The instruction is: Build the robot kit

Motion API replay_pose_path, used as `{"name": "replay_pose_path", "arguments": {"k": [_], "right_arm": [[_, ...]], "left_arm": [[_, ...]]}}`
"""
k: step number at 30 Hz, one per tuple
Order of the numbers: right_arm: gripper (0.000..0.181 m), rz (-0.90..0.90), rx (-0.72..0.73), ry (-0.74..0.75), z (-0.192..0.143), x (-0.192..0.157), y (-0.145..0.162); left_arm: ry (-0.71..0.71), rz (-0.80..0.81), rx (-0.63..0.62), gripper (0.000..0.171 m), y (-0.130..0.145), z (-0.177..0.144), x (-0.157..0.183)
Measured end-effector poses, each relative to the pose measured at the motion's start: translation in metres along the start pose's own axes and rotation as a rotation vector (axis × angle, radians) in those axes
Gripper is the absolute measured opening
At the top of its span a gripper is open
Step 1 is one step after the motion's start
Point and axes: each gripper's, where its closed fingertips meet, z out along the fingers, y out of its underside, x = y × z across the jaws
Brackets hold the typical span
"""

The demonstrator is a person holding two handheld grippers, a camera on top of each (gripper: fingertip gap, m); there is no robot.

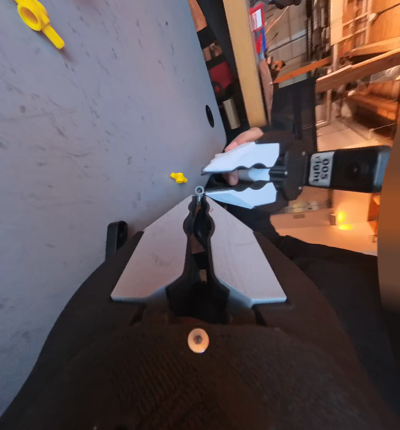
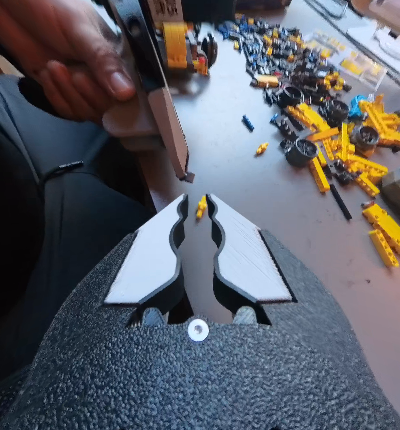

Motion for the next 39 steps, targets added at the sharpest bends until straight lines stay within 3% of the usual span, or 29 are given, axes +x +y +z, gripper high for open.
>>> {"name": "replay_pose_path", "arguments": {"k": [3,10,16,21,24,27,31,39], "right_arm": [[0.022,0.064,-0.072,-0.01,-0.002,0.001,0.016],[0.022,0.011,-0.04,-0.01,0.005,-0.012,0.004],[0.023,-0.023,0.053,0.012,0.0,-0.012,-0.013],[0.024,-0.057,0.163,-0.03,0.002,-0.015,-0.059],[0.026,-0.123,0.199,-0.03,0.008,-0.013,-0.09],[0.029,-0.075,0.235,-0.06,0.019,-0.012,-0.123],[0.032,-0.051,0.258,-0.073,0.038,-0.014,-0.162],[0.032,-0.066,0.122,-0.049,0.083,-0.008,-0.199]], "left_arm": [[-0.08,0.091,-0.009,0.002,0.0,-0.002,-0.007],[-0.009,0.041,-0.01,0.002,0.006,0.004,0.002],[0.149,0.048,0.164,0.002,-0.006,-0.018,0.031],[0.117,0.233,0.203,0.002,-0.016,-0.047,0.042],[0.168,0.258,0.263,0.002,-0.032,-0.067,0.053],[0.229,0.284,0.32,0.001,-0.041,-0.087,0.064],[0.304,0.278,0.31,0.001,-0.05,-0.109,0.075],[0.377,0.2,0.442,0.001,-0.074,-0.162,0.064]]}}
